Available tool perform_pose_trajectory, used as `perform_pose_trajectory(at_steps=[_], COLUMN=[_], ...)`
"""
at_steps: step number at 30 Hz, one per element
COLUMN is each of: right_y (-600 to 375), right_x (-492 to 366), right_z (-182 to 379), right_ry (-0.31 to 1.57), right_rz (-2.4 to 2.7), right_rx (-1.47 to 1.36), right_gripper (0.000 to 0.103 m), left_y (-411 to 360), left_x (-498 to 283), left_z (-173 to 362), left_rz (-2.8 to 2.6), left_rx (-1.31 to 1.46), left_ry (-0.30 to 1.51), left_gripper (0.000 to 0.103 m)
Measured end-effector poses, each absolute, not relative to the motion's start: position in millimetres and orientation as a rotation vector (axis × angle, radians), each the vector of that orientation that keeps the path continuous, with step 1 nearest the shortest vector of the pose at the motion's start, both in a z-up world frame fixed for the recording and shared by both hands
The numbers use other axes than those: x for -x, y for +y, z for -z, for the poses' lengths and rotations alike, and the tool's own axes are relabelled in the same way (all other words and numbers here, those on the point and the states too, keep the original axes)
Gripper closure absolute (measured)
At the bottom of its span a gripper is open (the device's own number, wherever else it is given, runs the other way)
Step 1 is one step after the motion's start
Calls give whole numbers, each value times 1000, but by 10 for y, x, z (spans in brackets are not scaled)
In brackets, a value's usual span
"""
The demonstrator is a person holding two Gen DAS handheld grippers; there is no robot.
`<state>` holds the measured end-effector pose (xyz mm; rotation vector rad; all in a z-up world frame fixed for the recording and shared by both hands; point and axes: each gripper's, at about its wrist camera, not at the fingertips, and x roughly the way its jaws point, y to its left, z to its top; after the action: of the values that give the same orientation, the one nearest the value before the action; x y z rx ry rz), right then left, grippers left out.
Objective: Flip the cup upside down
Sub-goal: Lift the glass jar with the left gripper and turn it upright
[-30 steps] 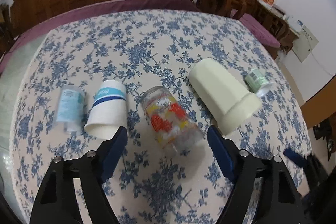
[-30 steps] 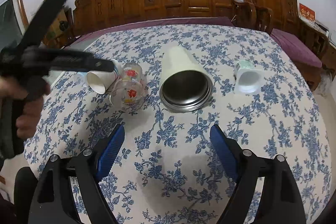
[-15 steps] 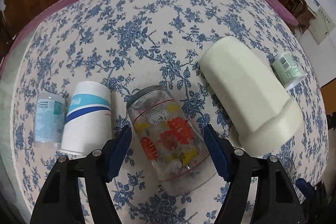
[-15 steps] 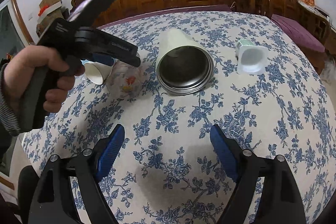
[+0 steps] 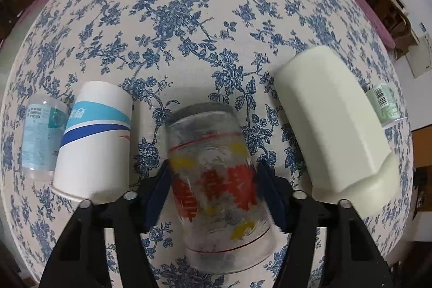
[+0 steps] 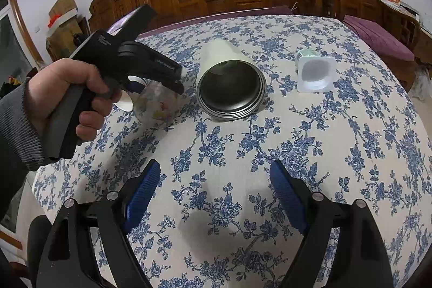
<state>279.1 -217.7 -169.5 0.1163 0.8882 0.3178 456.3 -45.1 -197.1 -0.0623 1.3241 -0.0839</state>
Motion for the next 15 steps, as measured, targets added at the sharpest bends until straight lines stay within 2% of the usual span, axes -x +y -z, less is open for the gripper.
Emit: perform_pose_trajectory(at_steps=[15], right_y=[-2395], right_x=[-2523], right_z=[1435], right_ry=[828], right_rz=[-260], right_rx=[-137], right_gripper=[18], left_y=[-506], left_x=[-3520], left_z=[1399], left_rz=[208], left_rx=[-12], left_ry=[1182], left_gripper=[48])
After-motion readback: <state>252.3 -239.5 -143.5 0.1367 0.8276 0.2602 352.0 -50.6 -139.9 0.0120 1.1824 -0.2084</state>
